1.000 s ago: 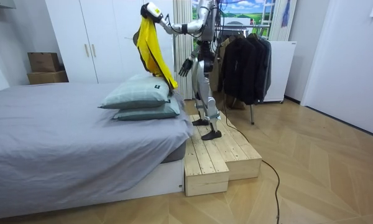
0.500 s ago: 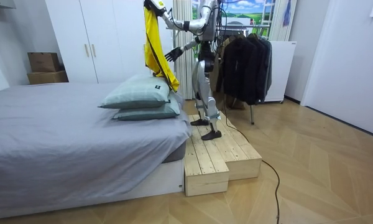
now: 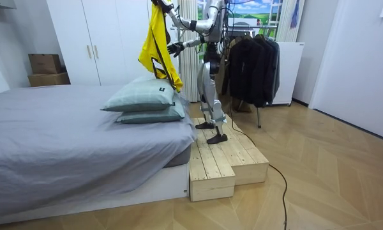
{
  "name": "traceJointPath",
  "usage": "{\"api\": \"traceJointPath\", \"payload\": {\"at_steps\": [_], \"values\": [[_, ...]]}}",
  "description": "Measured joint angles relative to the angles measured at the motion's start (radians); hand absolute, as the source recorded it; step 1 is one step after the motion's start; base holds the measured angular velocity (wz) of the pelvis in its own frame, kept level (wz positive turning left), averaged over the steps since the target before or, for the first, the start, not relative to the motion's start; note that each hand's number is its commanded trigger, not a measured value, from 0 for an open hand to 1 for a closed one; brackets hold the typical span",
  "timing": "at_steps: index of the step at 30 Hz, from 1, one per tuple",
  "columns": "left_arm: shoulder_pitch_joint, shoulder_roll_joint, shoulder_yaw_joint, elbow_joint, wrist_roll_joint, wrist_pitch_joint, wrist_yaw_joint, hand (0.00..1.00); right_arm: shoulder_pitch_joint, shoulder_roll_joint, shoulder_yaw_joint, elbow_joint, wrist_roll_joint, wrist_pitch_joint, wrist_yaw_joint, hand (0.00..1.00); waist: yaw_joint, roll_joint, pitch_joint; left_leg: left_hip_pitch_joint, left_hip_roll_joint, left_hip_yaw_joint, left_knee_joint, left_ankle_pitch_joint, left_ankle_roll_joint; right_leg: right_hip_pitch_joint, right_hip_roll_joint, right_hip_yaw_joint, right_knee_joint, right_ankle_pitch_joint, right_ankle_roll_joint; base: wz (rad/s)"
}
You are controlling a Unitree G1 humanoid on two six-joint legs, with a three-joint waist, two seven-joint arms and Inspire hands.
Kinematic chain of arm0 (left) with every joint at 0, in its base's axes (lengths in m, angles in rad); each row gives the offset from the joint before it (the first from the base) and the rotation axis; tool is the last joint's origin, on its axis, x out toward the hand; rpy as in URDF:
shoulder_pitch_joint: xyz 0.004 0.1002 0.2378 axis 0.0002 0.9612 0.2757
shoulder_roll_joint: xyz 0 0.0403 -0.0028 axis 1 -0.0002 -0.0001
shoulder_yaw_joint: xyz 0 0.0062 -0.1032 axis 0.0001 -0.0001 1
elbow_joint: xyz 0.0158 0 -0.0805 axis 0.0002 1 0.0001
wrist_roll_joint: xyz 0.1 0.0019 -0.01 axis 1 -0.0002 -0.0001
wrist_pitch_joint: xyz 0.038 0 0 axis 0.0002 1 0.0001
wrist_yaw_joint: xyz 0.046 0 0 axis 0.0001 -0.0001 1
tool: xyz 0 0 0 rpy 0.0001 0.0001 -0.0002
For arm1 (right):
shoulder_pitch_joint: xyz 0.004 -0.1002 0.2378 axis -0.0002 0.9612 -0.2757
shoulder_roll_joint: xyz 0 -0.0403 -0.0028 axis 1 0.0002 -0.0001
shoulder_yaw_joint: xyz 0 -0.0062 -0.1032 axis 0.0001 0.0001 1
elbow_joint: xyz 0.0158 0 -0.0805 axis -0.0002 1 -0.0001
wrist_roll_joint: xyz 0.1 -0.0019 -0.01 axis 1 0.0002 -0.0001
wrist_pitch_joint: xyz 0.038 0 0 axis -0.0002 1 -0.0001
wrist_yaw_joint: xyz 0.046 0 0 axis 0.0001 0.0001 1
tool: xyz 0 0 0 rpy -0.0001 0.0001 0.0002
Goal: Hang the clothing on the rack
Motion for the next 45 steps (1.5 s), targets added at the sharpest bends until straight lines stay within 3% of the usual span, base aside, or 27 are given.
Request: {"api": "traceJointPath", "payload": {"at_steps": [9, 14, 17, 24, 30, 37, 39, 45], "values": [[0.003, -0.001, 0.000, -0.051, 0.034, 0.000, 0.009, 1.00, -0.003, 0.000, 0.013, -0.013, -0.035, 0.000, -0.001, 0.00, 0.014, 0.014, 0.0077, -0.002, 0.000, -0.001, 0.000, 0.000, 0.000, -0.001, 0.000, -0.003, 0.000, 0.000, 0.000, 0.00], [0.004, -0.003, -0.032, -0.052, 0.033, 0.005, 0.009, 1.00, -0.005, -0.002, 0.058, -0.014, -0.040, 0.000, -0.001, 0.00, 0.011, 0.024, 0.0060, -0.011, 0.000, -0.007, -0.002, 0.000, 0.000, -0.002, 0.000, -0.009, -0.002, 0.000, 0.000, 0.03], [0.004, -0.013, -0.036, -0.075, 0.032, 0.021, -0.004, 1.00, -0.010, 0.000, 0.086, -0.047, -0.067, 0.003, -0.001, 0.00, 0.013, 0.028, 0.0041, -0.021, 0.000, -0.006, 0.000, 0.000, 0.000, -0.019, -0.001, -0.006, 0.003, 0.000, 0.000, -0.01], [0.004, -0.058, -0.036, -0.112, 0.022, 0.020, -0.059, 1.00, -0.027, 0.022, 0.119, -0.062, -0.037, -0.003, -0.014, 0.00, 0.014, 0.030, 0.0026, -0.005, 0.001, -0.007, 0.000, 0.000, 0.000, -0.001, -0.001, -0.013, 0.002, 0.001, -0.002, 0.02], [0.004, -0.068, -0.037, -0.208, 0.019, 0.019, -0.070, 1.00, -0.042, 0.041, 0.149, -0.063, -0.046, -0.003, -0.062, 0.00, 0.016, 0.028, 0.0036, -0.008, 0.001, -0.004, 0.000, 0.000, 0.000, 0.004, -0.001, -0.014, -0.014, 0.001, -0.001, 0.01], [0.001, -0.084, -0.038, -0.216, 0.019, 0.008, -0.070, 1.00, -0.093, 0.072, 0.166, -0.068, -0.074, -0.021, -0.161, 0.00, 0.017, 0.030, 0.0047, -0.007, 0.001, -0.004, 0.000, 0.000, 0.000, 0.004, -0.001, -0.014, -0.011, 0.001, -0.002, 0.00], [0.001, -0.091, -0.038, -0.216, 0.018, -0.001, -0.070, 1.00, -0.109, 0.077, 0.176, -0.072, -0.075, -0.048, -0.190, 0.00, 0.017, 0.034, 0.0091, -0.008, 0.001, -0.004, -0.001, 0.000, 0.000, 0.004, -0.001, -0.014, -0.011, 0.001, -0.002, 0.00], [0.001, -0.113, -0.038, -0.216, -0.022, -0.003, -0.096, 1.00, -0.123, 0.106, 0.192, -0.073, -0.083, -0.063, -0.248, 0.00, 0.021, 0.047, 0.0171, -0.017, 0.001, -0.006, 0.000, 0.000, 0.000, -0.002, -0.001, -0.022, -0.011, 0.001, -0.002, 0.02]]}}
